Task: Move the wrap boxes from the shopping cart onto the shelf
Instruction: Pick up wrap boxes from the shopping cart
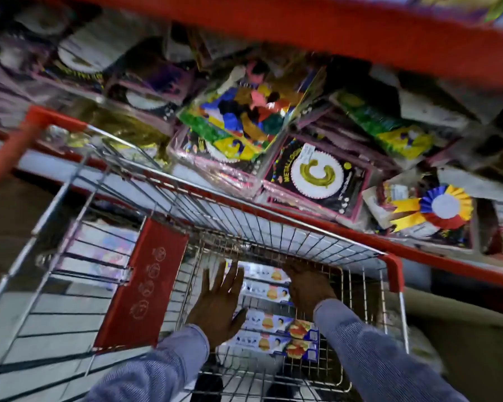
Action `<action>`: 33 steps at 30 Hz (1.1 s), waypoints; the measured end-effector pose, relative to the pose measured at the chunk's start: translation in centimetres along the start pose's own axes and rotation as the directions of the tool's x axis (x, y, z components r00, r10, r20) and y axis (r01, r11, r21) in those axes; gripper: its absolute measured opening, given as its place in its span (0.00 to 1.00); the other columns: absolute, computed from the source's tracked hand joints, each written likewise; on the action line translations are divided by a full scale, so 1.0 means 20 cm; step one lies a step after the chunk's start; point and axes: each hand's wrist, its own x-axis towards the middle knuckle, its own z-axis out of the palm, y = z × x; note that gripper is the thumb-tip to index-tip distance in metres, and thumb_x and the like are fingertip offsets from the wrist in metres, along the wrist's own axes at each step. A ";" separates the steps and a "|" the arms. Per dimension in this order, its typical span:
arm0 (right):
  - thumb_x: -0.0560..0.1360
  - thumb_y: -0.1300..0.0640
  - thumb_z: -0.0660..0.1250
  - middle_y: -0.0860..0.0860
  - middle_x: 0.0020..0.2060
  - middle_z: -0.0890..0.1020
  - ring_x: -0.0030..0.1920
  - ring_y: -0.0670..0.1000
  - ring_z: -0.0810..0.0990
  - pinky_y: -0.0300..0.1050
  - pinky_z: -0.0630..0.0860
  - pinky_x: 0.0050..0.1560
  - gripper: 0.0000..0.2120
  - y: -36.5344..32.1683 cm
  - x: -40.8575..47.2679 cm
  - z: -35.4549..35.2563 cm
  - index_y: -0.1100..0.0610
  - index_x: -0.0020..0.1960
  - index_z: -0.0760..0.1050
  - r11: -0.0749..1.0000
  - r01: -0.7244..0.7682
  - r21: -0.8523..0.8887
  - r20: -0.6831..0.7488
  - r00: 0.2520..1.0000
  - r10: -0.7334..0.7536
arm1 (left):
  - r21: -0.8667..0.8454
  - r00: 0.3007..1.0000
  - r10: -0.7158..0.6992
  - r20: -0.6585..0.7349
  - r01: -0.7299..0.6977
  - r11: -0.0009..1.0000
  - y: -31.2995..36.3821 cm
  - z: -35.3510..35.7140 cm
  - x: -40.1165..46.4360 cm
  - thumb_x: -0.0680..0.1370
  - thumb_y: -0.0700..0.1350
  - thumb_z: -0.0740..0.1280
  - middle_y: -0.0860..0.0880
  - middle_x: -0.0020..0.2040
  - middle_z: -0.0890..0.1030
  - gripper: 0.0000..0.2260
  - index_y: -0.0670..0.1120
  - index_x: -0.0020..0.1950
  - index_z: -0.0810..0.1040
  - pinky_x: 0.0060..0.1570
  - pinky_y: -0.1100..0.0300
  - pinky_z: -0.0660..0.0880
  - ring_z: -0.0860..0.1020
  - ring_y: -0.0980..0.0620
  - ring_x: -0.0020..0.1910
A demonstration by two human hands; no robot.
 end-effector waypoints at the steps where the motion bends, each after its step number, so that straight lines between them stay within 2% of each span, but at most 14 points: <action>1: 0.76 0.64 0.61 0.53 0.78 0.59 0.76 0.56 0.60 0.53 0.65 0.73 0.32 0.01 0.07 0.04 0.53 0.77 0.55 0.999 -0.034 0.001 0.024 0.999 0.034 | 0.018 0.999 0.015 0.038 -0.015 1.000 -0.01 0.07 0.04 0.77 0.60 0.54 0.39 0.77 0.61 0.34 0.40 0.77 0.56 0.69 0.30 0.61 0.61 0.32 0.73; 3: 0.77 0.63 0.61 0.55 0.77 0.61 0.76 0.58 0.61 0.54 0.66 0.72 0.31 0.04 0.19 0.13 0.54 0.77 0.55 0.996 -0.088 0.009 0.048 0.995 0.087 | 0.024 0.997 0.050 0.052 -0.051 0.998 -0.04 0.20 0.13 0.77 0.58 0.53 0.40 0.74 0.68 0.31 0.39 0.74 0.64 0.63 0.32 0.70 0.69 0.34 0.70; 5: 0.77 0.61 0.61 0.57 0.76 0.63 0.74 0.61 0.65 0.55 0.69 0.70 0.30 0.08 0.30 0.21 0.56 0.77 0.55 0.996 -0.089 0.006 0.094 0.992 0.088 | -0.024 0.992 0.073 0.105 -0.070 0.997 -0.05 0.33 0.20 0.77 0.54 0.55 0.39 0.72 0.71 0.27 0.40 0.72 0.68 0.64 0.34 0.70 0.71 0.35 0.69; 7: 0.77 0.59 0.63 0.59 0.73 0.68 0.70 0.62 0.70 0.54 0.72 0.66 0.30 0.12 0.37 0.28 0.57 0.76 0.58 0.998 -0.054 -0.010 0.095 0.994 0.055 | -0.070 0.984 0.106 0.142 -0.097 0.993 -0.04 0.41 0.26 0.77 0.49 0.63 0.38 0.70 0.73 0.24 0.39 0.70 0.69 0.66 0.36 0.69 0.71 0.35 0.68; 9: 0.75 0.57 0.65 0.60 0.72 0.70 0.68 0.62 0.72 0.53 0.73 0.64 0.31 0.15 0.43 0.32 0.56 0.76 0.58 1.000 -0.007 0.002 0.107 0.994 0.006 | -0.069 0.975 0.147 0.166 -0.137 0.988 -0.02 0.47 0.33 0.74 0.42 0.70 0.36 0.64 0.78 0.23 0.38 0.67 0.72 0.63 0.38 0.73 0.75 0.35 0.63; 13: 0.74 0.49 0.67 0.60 0.69 0.73 0.65 0.62 0.74 0.55 0.75 0.63 0.35 0.23 0.51 0.37 0.53 0.77 0.56 0.995 0.101 0.002 0.135 0.986 -0.100 | -0.029 0.965 0.161 0.209 -0.159 0.987 0.03 0.55 0.41 0.66 0.34 0.73 0.37 0.55 0.82 0.24 0.37 0.62 0.75 0.55 0.42 0.78 0.79 0.35 0.54; 16: 0.76 0.44 0.65 0.60 0.65 0.77 0.62 0.62 0.77 0.54 0.75 0.60 0.31 0.26 0.52 0.37 0.55 0.74 0.62 0.986 0.160 -0.039 0.092 0.984 -0.156 | 0.048 0.980 0.123 0.159 -0.132 0.990 0.05 0.59 0.44 0.62 0.34 0.76 0.39 0.54 0.82 0.27 0.39 0.61 0.77 0.51 0.45 0.81 0.80 0.37 0.53; 18: 0.75 0.46 0.67 0.60 0.59 0.79 0.57 0.62 0.79 0.52 0.77 0.53 0.29 0.27 0.52 0.36 0.56 0.71 0.65 0.982 0.180 -0.063 0.014 0.984 -0.180 | 0.074 0.983 0.114 0.142 -0.125 0.989 0.06 0.60 0.46 0.62 0.33 0.75 0.38 0.54 0.83 0.26 0.39 0.60 0.78 0.50 0.43 0.81 0.80 0.35 0.53; 20: 0.72 0.49 0.70 0.59 0.58 0.80 0.56 0.62 0.80 0.52 0.78 0.51 0.31 0.26 0.50 0.33 0.55 0.71 0.65 0.984 0.159 -0.084 -0.040 0.986 -0.163 | 0.063 0.984 0.095 0.151 -0.106 0.992 0.07 0.61 0.48 0.65 0.33 0.73 0.39 0.55 0.82 0.23 0.40 0.60 0.78 0.51 0.40 0.80 0.79 0.35 0.56; 23: 0.72 0.53 0.68 0.60 0.59 0.79 0.59 0.62 0.78 0.52 0.75 0.55 0.32 0.25 0.42 0.22 0.56 0.73 0.63 0.987 0.116 -0.113 -0.069 0.990 -0.125 | 0.046 0.981 0.104 0.165 -0.113 0.993 0.07 0.58 0.49 0.69 0.34 0.69 0.40 0.57 0.80 0.21 0.41 0.63 0.76 0.54 0.42 0.77 0.77 0.36 0.58; 27: 0.72 0.51 0.67 0.59 0.60 0.79 0.59 0.60 0.79 0.52 0.76 0.58 0.29 0.19 0.24 0.03 0.55 0.70 0.65 0.994 0.092 -0.059 -0.112 0.989 -0.098 | 0.048 0.981 0.143 0.135 -0.150 0.987 0.09 0.42 0.42 0.65 0.39 0.72 0.41 0.55 0.81 0.25 0.41 0.61 0.76 0.51 0.47 0.79 0.79 0.40 0.53; 33: 0.73 0.45 0.69 0.57 0.61 0.78 0.64 0.57 0.74 0.46 0.70 0.62 0.27 -0.03 -0.16 -0.55 0.52 0.69 0.70 0.983 0.174 0.062 -0.165 0.973 -0.162 | -0.025 0.989 0.147 0.002 -0.146 0.989 0.07 -0.12 0.18 0.64 0.43 0.71 0.41 0.56 0.83 0.27 0.41 0.63 0.76 0.52 0.50 0.80 0.82 0.40 0.52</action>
